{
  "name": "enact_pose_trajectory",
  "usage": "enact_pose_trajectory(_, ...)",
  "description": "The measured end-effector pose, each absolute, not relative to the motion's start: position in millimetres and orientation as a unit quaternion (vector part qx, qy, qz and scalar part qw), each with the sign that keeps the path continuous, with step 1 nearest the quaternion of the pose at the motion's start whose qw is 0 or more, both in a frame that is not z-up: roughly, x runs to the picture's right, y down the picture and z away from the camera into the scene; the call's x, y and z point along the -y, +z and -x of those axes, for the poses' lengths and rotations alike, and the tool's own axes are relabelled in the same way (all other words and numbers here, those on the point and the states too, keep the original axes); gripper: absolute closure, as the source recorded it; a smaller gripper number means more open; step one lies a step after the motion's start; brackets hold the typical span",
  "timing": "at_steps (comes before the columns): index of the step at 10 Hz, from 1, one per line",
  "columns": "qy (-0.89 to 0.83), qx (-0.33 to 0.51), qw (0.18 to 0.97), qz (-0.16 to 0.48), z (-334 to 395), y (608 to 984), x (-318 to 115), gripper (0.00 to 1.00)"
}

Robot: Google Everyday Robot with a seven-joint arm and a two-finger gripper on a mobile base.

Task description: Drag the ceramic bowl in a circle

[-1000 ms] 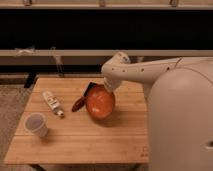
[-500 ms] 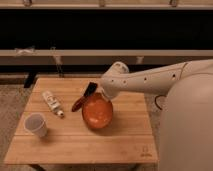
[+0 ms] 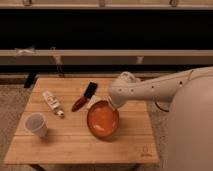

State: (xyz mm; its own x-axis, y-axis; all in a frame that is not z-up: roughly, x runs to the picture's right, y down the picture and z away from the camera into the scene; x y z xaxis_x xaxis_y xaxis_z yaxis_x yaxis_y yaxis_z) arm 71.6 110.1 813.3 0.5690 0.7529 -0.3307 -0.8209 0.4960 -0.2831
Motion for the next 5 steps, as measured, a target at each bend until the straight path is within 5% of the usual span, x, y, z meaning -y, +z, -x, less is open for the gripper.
enact_pose_trajectory(5,0.514,-0.147,0.821,0.199,-177,833,-122,0.9)
